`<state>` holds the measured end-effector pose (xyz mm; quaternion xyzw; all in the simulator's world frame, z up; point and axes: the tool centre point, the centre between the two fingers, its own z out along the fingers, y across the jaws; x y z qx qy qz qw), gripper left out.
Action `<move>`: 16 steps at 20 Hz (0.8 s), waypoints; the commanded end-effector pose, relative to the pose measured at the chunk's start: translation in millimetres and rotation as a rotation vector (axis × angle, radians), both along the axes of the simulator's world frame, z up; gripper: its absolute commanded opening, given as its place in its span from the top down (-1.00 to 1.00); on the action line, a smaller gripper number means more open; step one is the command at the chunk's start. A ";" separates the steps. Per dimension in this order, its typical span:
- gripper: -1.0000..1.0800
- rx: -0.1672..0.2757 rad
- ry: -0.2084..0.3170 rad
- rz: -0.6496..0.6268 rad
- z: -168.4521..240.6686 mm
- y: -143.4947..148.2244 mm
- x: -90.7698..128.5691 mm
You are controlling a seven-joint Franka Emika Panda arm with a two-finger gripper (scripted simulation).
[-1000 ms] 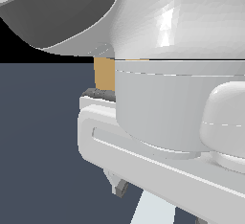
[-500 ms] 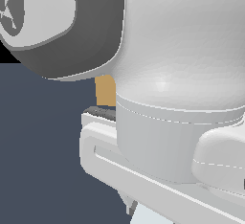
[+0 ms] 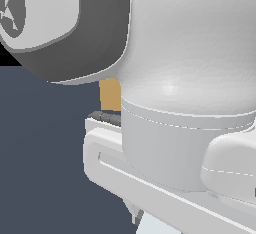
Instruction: Insert the peg into the horizontal hole in a box.
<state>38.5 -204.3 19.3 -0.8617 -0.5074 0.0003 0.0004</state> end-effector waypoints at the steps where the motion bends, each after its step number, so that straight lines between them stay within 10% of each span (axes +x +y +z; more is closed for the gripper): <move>1: 1.00 0.000 0.000 0.004 0.8 2.2 0.4; 16: 1.00 -0.001 -0.001 0.252 54.4 147.0 -3.3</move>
